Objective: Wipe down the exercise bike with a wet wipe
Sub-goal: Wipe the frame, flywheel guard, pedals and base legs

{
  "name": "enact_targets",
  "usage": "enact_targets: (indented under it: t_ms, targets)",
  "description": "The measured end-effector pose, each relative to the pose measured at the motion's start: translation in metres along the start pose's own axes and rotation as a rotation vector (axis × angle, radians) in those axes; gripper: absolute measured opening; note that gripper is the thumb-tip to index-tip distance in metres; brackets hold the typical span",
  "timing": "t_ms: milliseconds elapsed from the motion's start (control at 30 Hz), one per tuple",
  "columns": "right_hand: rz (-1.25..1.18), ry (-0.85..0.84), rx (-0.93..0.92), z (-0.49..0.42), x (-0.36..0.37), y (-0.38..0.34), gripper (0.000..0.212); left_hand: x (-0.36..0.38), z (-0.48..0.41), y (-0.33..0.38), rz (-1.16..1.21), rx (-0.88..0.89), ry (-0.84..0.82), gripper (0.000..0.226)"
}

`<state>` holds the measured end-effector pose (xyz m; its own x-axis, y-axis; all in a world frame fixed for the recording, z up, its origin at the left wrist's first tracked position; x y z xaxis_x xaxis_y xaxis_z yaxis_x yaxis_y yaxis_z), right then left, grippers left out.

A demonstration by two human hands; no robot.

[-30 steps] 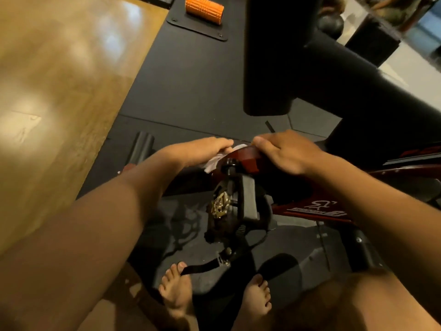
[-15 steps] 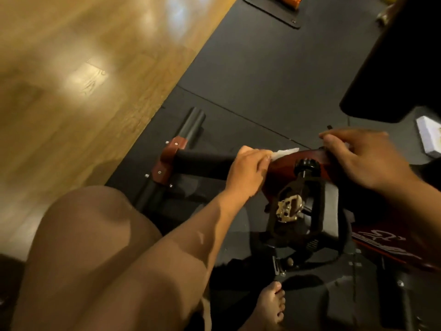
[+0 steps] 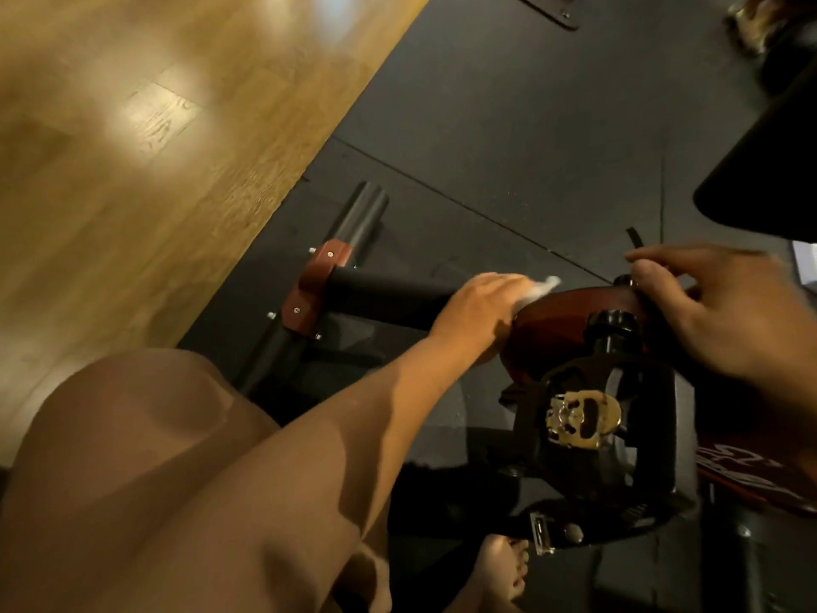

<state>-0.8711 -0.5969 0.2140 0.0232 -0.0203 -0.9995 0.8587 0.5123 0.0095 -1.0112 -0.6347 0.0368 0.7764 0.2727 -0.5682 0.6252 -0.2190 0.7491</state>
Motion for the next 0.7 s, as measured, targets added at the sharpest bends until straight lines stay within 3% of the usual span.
enact_targets:
  t_ms: [67,133,200,267,333,500,567,633,700]
  targets:
    - [0.036,-0.014,-0.019,-0.001,0.002,0.000,0.047,0.009,-0.005,-0.002,0.018,0.052,-0.087,0.049]
    - [0.085,-0.072,-0.025,-0.001,0.005,0.005,0.050,0.008,0.005,-0.019,-0.081,0.090,-0.073,0.055]
    - [0.084,-0.257,-0.018,-0.011,0.008,0.000,0.064,-0.001,0.023,-0.052,-0.164,-0.016,0.006,0.057]
    - [0.035,-0.466,-0.036,-0.026,0.013,-0.021,0.057,-0.017,0.045,-0.094,-0.257,-0.281,0.096,0.060]
    - [0.000,-0.532,-0.107,-0.044,0.020,-0.046,0.044,-0.032,0.067,-0.131,-0.292,-0.623,0.132,0.063]
    - [0.175,-0.710,-0.153,-0.054,0.045,-0.069,0.037,-0.032,0.074,-0.152,-0.037,-1.145,0.217,0.061]
    - [0.147,-0.676,-0.143,-0.053,0.039,-0.065,0.037,-0.028,0.076,-0.149,0.147,-1.408,0.294,0.057]
    - [0.109,-0.539,-0.160,-0.053,0.027,-0.058,0.041,-0.023,0.083,-0.144,0.341,-1.608,0.285,0.054]
    - [0.109,-0.421,-0.165,-0.048,0.018,-0.046,0.052,-0.020,0.086,-0.147,0.448,-1.614,0.328,0.053]
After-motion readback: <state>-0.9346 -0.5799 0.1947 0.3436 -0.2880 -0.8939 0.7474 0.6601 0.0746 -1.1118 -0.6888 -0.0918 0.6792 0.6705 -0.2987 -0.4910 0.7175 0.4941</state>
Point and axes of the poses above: each hand's wrist, its own z-axis away from the middle knuckle, its own x-axis out of the palm, y = z × x, the point moved 5 cm from there along -z, towards the middle knuckle, and after that the axes turned 3 degrees about y, right-handed, at the moved point
